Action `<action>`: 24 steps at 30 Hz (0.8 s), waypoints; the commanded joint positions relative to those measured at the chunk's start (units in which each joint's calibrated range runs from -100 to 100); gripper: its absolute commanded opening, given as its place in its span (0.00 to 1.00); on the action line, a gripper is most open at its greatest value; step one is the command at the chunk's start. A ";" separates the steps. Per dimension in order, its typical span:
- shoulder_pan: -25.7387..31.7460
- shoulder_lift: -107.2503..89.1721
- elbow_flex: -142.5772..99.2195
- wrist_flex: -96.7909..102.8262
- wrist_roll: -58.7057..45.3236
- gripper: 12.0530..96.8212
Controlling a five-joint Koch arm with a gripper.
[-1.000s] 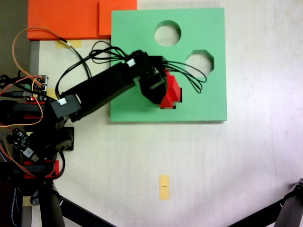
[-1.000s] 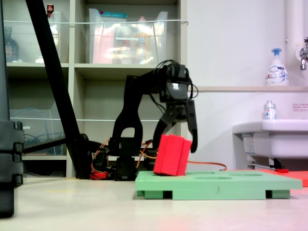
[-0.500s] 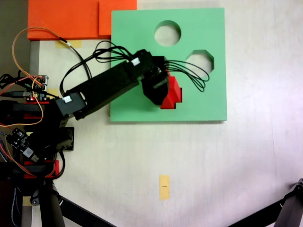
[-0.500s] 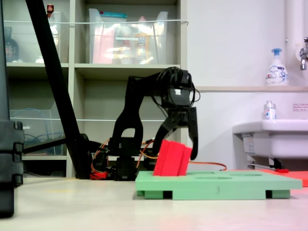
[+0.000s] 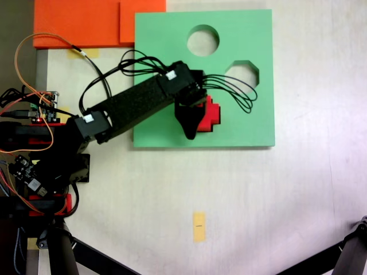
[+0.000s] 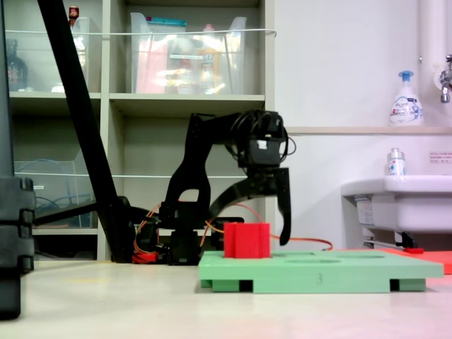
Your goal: Put the cross columnar block into the corresponding hole
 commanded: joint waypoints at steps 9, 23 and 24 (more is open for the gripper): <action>1.17 -32.07 6.24 -7.32 -1.12 0.95; -11.23 -88.49 -1.24 -3.66 -50.70 0.55; -12.75 -89.75 -5.43 -2.89 -51.82 0.54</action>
